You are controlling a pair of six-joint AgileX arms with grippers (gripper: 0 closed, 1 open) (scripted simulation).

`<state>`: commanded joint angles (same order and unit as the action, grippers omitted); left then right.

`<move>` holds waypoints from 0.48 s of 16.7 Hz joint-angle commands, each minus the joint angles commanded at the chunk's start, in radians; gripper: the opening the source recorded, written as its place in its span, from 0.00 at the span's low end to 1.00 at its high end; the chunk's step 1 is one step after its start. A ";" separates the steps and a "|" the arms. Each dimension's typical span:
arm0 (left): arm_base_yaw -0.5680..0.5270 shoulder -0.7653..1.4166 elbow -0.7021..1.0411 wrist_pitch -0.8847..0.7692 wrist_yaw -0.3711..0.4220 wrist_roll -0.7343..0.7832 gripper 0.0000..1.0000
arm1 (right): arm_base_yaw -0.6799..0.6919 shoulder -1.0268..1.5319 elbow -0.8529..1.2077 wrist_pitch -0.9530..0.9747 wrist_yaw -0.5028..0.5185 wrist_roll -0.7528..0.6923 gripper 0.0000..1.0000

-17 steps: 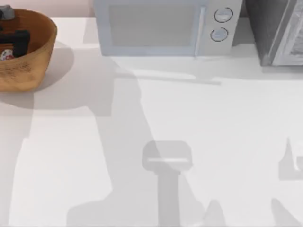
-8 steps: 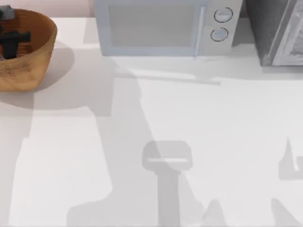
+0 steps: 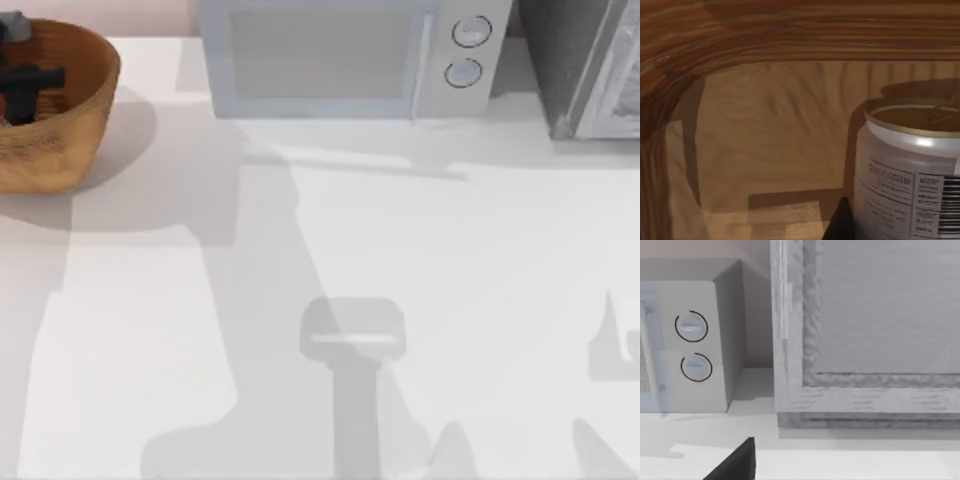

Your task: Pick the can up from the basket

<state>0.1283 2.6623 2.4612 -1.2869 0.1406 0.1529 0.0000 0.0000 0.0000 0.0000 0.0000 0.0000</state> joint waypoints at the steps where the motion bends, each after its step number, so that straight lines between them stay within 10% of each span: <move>1: 0.000 0.000 0.000 0.000 0.000 0.000 0.00 | 0.000 0.000 0.000 0.000 0.000 0.000 1.00; 8: 0.021 -0.225 -0.192 0.119 -0.025 0.000 0.00 | 0.000 0.000 0.000 0.000 0.000 0.000 1.00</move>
<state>0.1492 2.4372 2.2695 -1.1675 0.1161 0.1530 0.0000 0.0000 0.0000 0.0000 0.0000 0.0000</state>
